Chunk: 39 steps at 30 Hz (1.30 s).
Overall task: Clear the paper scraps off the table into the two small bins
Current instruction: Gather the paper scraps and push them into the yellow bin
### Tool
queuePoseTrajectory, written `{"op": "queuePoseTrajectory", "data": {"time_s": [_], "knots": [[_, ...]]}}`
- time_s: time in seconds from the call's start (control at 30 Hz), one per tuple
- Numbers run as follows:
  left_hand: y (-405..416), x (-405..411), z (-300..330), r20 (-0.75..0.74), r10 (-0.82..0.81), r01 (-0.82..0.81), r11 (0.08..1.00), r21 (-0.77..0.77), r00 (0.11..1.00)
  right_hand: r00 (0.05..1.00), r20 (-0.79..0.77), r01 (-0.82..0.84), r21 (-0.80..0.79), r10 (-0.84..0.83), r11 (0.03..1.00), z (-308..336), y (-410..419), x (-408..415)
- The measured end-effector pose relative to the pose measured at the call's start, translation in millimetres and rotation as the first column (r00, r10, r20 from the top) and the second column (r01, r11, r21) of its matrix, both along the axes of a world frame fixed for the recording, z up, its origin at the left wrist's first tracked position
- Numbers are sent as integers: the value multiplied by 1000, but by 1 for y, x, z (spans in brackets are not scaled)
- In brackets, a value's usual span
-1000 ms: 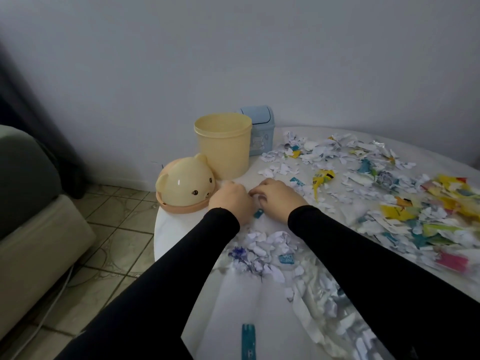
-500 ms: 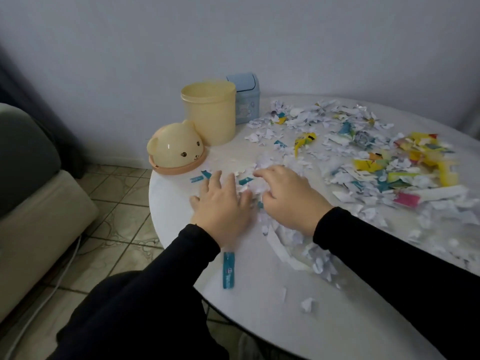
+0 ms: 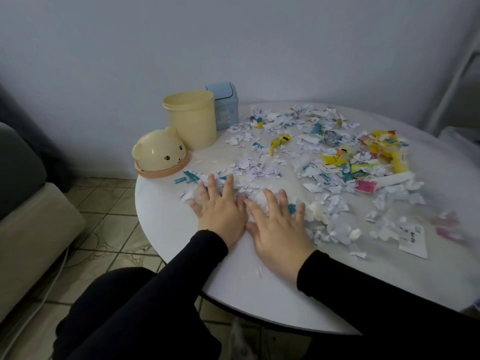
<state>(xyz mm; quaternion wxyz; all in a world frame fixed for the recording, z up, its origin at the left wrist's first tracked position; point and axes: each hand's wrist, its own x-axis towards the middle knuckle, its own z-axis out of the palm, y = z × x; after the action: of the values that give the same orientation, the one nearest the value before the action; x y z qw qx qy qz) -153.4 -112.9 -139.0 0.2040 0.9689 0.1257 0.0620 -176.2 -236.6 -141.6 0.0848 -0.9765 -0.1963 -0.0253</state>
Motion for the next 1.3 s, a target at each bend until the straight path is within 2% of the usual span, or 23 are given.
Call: {"op": "queuePoseTrajectory", "data": {"time_s": [0.17, 0.23, 0.33, 0.47, 0.57, 0.9, 1.1, 1.17, 1.3], "knots": [[-6, 17, 17, 214, 6, 32, 984, -175, 977, 992, 83, 98, 21, -100, 995, 16, -9, 31], [-10, 8, 24, 263, -15, 63, 983, -174, 965, 986, 112, 116, 55, -121, 992, 22, -17, 27], [-25, -20, 25, 191, -61, 86, 988, -127, 980, 979, 102, 170, 46, -174, 984, 22, -31, 11], [-60, -58, 3, 8, -114, 114, 992, -50, 993, 952, -4, 307, -4, -307, 952, 13, -46, -3], [-67, -54, -8, 5, -123, 123, 992, 12, 992, 943, -63, 329, -1, -328, 944, 6, -48, 0], [-6, 13, 3, -11, 49, -48, 996, 75, 999, 944, -83, 325, 72, -319, 943, 3, -18, 40], [51, 35, 8, -128, 139, -141, 990, -1, 982, 947, -33, 320, 96, -318, 942, 0, 17, 64], [56, 46, 5, -122, 93, -92, 996, 21, 988, 949, -31, 315, 74, -313, 946, -1, 25, 70], [52, 62, 5, 28, -104, 102, 993, 61, 994, 939, -33, 345, 125, -343, 930, 6, 36, 91]]}}
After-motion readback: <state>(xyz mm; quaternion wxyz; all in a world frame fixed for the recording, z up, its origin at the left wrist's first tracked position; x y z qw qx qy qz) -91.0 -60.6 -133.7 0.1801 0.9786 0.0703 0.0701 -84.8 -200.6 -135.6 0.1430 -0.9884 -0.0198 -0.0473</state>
